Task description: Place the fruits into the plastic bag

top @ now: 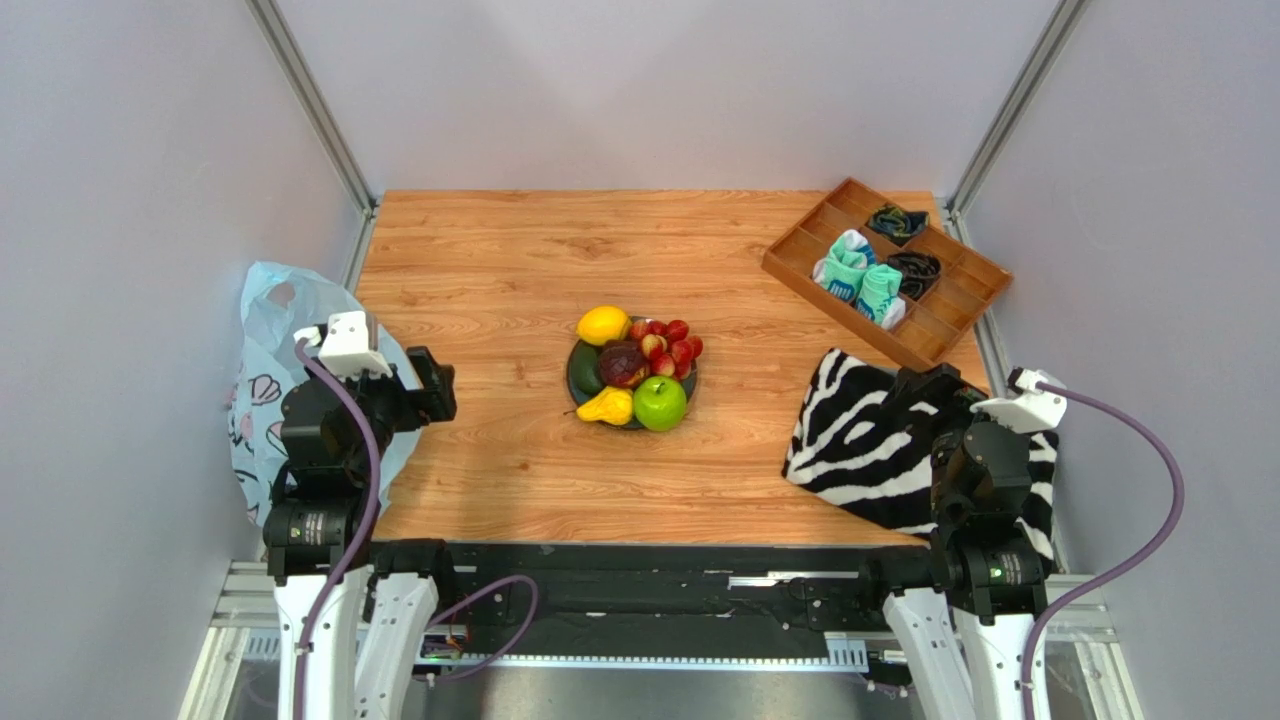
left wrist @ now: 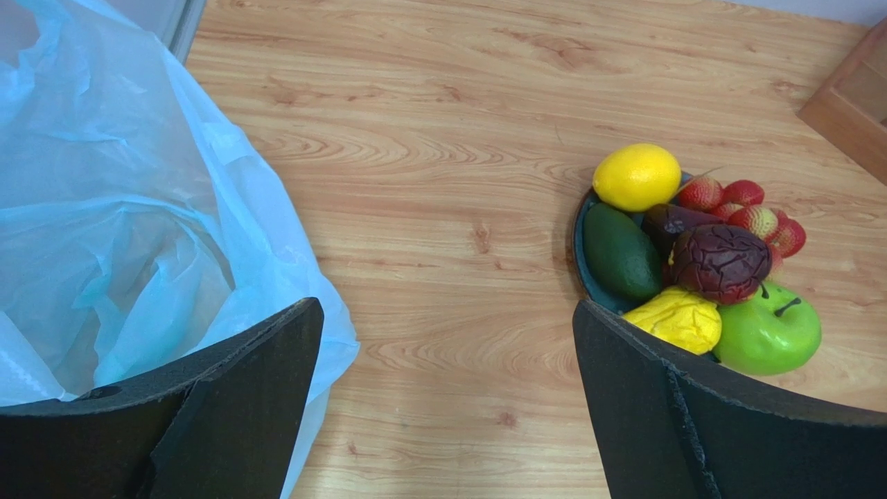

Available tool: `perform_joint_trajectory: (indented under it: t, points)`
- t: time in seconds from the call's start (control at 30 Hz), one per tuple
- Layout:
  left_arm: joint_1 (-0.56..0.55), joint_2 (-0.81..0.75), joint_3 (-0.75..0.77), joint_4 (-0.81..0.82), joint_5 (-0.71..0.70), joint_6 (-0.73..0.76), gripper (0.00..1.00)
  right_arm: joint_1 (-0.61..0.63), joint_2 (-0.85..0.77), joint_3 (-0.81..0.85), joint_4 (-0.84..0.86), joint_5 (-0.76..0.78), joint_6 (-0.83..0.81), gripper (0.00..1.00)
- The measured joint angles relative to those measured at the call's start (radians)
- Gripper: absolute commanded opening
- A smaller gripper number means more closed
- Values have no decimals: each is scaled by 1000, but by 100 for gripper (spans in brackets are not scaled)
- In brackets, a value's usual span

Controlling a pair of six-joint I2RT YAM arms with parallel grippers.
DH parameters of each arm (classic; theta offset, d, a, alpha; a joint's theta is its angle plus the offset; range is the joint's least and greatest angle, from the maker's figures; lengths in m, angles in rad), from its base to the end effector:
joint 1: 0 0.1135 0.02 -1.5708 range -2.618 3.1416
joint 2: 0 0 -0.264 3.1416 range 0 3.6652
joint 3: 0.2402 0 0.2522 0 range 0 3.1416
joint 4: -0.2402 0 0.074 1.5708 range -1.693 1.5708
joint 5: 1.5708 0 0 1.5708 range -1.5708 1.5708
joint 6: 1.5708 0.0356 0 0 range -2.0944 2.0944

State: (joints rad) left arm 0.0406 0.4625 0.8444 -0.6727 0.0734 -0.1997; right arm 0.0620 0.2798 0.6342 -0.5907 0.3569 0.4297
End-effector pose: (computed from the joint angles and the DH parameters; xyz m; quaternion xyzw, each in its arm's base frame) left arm 0.0936 0.0012 0.3469 -0.0743 0.7984 -0.0768 0.5926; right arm 0.0802 -0.0075 0.3026 0.2493 0.7399 0.0130 0.6246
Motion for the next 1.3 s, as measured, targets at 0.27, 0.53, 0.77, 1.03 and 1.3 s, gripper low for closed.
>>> perform_joint_trajectory:
  t: [0.27,0.53,0.77,1.03,1.3]
  points:
    - [0,6,0,-6,-49,-5,99,0,0,0,0,-1,0,96]
    - [-1,10,2,-11,-161,-19,99,0,0,0,-1,-12,0,94]
    - [16,111,34,-76,-516,-125,99,0,32,3,1,-67,9,91]
    - [98,234,35,-120,-701,-181,99,0,153,18,5,-212,43,87]
    - [303,260,35,-121,-699,-240,99,0,198,18,32,-340,56,87]
